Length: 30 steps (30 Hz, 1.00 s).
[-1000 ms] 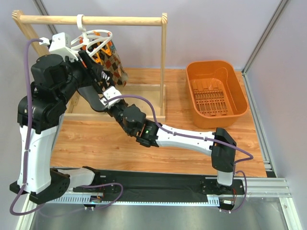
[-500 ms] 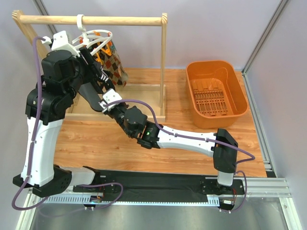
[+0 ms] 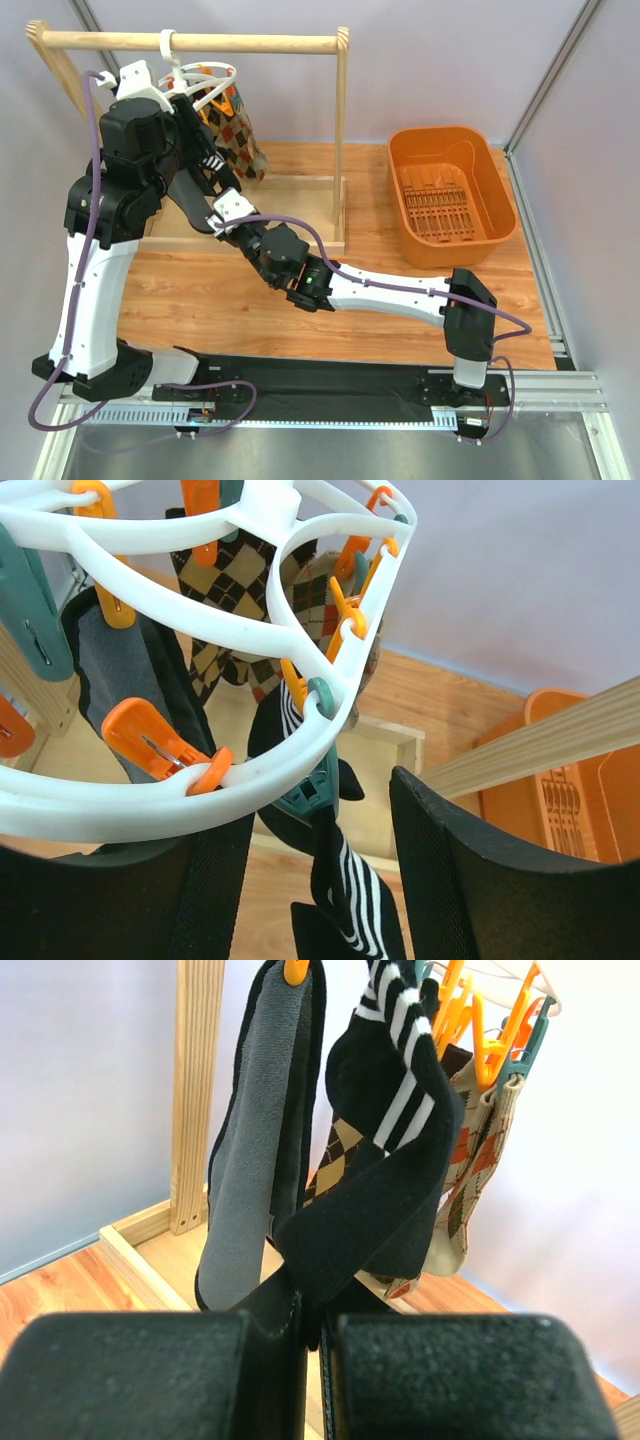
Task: Remove the socks clipped to the hanger
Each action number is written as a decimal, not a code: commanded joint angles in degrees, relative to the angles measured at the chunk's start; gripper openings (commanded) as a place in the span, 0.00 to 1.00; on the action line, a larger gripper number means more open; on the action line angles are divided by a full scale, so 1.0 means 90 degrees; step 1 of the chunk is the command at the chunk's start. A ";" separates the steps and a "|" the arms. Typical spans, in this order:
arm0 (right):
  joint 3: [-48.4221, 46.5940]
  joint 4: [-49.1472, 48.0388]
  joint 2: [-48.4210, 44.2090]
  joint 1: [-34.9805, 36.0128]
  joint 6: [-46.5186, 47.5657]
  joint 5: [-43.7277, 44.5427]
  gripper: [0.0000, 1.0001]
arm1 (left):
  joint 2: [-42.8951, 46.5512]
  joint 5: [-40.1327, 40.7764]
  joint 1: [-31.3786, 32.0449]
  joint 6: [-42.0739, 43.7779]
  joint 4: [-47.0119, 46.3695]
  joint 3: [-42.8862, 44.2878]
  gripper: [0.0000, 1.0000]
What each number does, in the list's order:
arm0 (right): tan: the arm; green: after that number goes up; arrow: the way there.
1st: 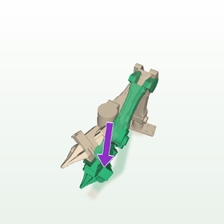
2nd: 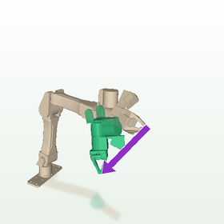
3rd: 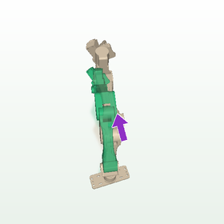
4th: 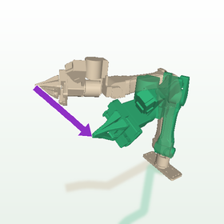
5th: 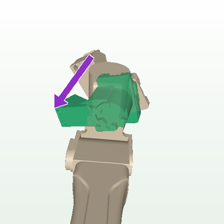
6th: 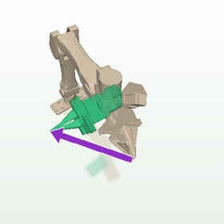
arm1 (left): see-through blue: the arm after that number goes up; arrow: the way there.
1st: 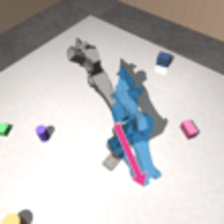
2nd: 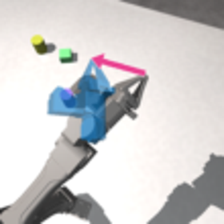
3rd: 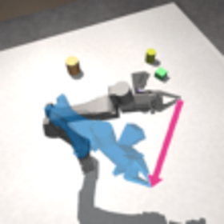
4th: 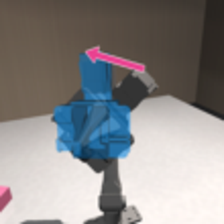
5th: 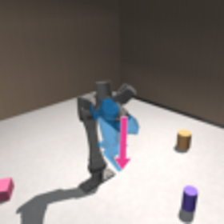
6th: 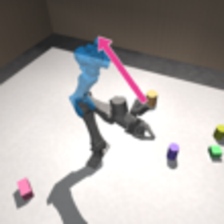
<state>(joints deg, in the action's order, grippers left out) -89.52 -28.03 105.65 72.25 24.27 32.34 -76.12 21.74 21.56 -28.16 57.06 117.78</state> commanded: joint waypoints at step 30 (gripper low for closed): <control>0.0249 -0.0645 -0.0264 0.0039 0.0370 0.0147 0.00 | 0.0205 0.0368 -0.0042 0.0268 -0.0373 -0.0244 0.50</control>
<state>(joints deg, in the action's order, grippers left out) -87.02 -30.74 105.51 72.25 26.89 32.95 -75.61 24.56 21.56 -27.16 55.29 115.44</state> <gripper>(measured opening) 0.008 0.416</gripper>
